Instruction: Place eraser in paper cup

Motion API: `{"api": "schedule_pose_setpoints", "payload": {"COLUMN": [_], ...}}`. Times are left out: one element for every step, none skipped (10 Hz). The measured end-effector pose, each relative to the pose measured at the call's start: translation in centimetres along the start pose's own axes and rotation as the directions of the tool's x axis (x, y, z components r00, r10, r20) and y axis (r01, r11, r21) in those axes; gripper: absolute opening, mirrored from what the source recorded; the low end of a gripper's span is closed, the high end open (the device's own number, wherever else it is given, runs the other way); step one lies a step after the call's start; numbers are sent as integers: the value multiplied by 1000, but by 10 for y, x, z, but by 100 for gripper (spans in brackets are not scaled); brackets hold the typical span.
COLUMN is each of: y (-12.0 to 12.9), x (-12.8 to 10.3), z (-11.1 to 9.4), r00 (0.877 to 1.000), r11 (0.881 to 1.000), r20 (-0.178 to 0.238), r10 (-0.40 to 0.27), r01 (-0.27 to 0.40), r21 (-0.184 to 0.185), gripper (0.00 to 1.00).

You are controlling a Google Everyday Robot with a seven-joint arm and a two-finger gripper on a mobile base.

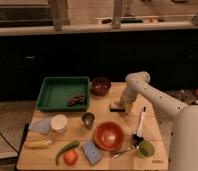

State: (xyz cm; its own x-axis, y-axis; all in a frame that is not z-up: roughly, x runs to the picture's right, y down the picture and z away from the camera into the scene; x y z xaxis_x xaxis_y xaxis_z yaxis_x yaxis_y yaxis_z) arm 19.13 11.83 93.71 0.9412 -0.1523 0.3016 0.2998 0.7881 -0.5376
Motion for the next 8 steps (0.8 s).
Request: {"api": "schedule_pose_setpoints", "payload": {"y": [0,0,-2,-5,-7,-9,-13,-10], "x": [0,0,0,7,19,22,23,27], "z": [0,0,-1,-6,-18,-25,-31,-38], "r00": [1000,1000,1000,1000,1000,1000,999,997], "r11": [1000,1000,1000,1000,1000,999,998,996], "r20": [0,0,0,-6,-2,5,14,21], "r10": [-1,-1,-2,2,0,-13,-41,-70], "r01": [1,1,2,-2,1,13,40,69], "r21": [0,0,2,14,31,35,48,47], "gripper": [0,0,0,0,0,0,0,0]}}
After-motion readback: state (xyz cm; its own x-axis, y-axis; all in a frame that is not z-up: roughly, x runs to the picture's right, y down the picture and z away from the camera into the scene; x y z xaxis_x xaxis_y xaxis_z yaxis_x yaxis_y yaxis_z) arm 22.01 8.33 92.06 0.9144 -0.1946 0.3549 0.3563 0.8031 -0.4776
